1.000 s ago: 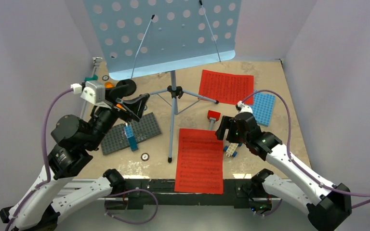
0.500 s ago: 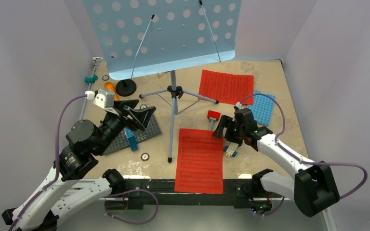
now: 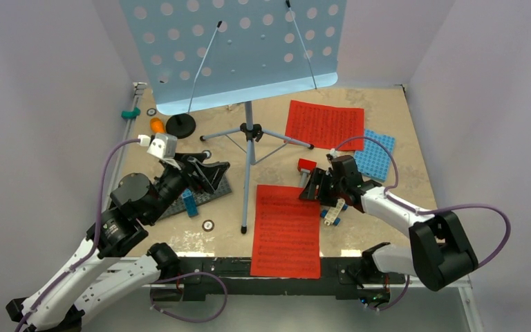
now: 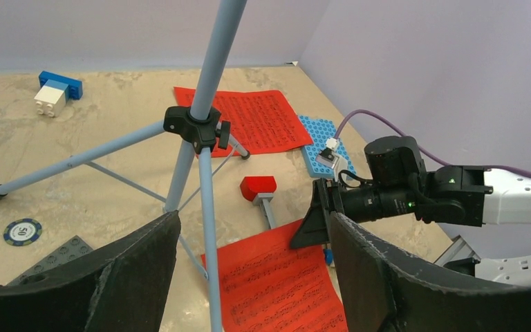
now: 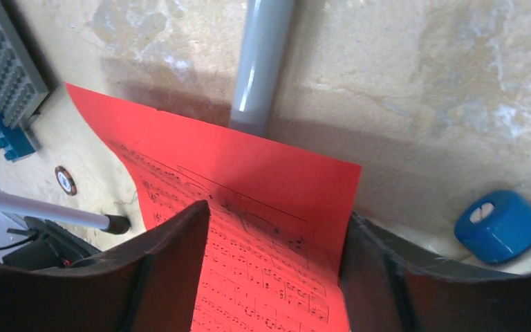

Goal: Pack up the instrument practice props

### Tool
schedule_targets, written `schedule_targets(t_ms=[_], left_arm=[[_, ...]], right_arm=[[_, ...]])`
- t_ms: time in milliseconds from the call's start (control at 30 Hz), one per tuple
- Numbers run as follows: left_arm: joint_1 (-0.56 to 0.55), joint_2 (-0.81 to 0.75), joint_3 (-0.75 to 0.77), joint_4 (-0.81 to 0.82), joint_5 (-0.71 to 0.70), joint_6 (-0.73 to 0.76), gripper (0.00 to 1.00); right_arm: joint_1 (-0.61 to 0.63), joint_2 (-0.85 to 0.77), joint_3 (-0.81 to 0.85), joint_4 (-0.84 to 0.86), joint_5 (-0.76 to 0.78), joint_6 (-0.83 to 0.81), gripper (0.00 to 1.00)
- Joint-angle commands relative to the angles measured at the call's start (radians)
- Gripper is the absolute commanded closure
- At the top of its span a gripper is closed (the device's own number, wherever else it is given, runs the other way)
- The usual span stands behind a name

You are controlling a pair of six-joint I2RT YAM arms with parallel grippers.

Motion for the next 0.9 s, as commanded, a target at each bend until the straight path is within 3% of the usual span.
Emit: schedule_targets(t_ms=[0, 333, 467, 567, 700, 867], left_arm=[[-0.002, -0.008, -0.014, 0.026, 0.017, -0.018, 0.18], [-0.002, -0.012, -0.022, 0.021, 0.014, -0.019, 0.19], [-0.003, -0.018, -0.02, 0.017, 0.015, -0.02, 0.19], [-0.001, -0.024, -0.019, 0.015, 0.013, -0.019, 0.19], [-0.001, -0.026, -0.017, 0.017, 0.014, -0.018, 0.19], [-0.001, -0.033, -0.018, 0.014, 0.006, -0.024, 0.19]], right_arm=[[-0.004, -0.006, -0.016, 0.102, -0.078, -0.007, 0.42], [-0.004, -0.147, -0.014, 0.047, -0.097, 0.0, 1.0], [-0.006, -0.316, 0.04, -0.097, -0.022, -0.017, 1.0], [-0.006, -0.455, 0.151, -0.256, 0.138, -0.054, 1.0], [-0.017, -0.511, 0.337, -0.431, 0.332, -0.121, 1.0], [-0.045, -0.523, 0.497, -0.456, 0.54, -0.137, 1.0]])
